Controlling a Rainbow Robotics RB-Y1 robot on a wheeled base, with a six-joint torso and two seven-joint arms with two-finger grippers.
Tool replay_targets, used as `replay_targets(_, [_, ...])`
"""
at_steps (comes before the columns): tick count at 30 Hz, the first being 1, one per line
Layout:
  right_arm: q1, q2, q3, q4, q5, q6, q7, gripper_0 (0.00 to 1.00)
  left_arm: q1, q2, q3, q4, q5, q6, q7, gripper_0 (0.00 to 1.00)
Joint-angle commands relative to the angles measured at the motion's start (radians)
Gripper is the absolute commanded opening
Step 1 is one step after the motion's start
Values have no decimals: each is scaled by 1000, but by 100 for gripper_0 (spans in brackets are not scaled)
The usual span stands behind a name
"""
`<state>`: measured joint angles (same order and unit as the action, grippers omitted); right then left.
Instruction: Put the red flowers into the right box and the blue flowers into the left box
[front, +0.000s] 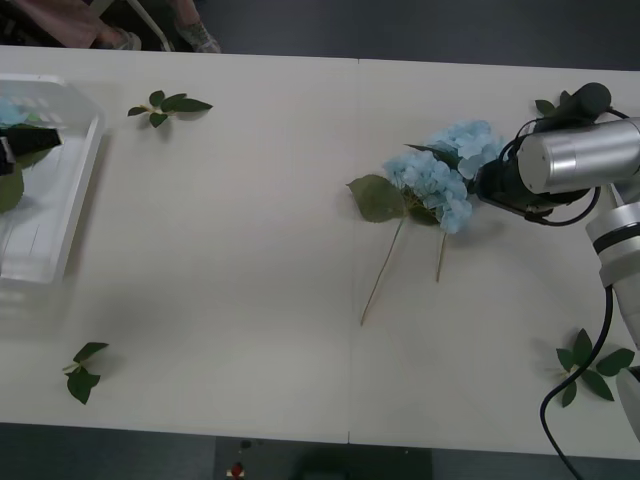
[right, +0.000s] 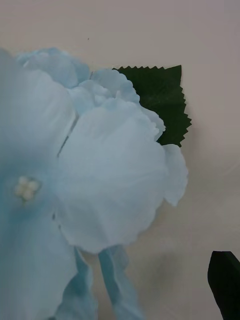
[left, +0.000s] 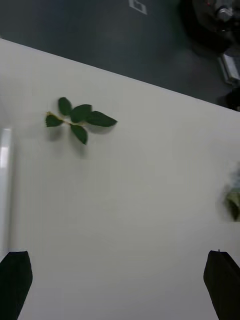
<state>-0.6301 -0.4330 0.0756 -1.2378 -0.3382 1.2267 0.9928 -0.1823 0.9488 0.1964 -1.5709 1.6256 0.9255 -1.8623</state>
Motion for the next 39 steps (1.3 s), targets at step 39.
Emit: replay_targets(39, [-36,65,124,77,65,-162,-100,72,-58,134,-515,-756,-142,-278,-64,100])
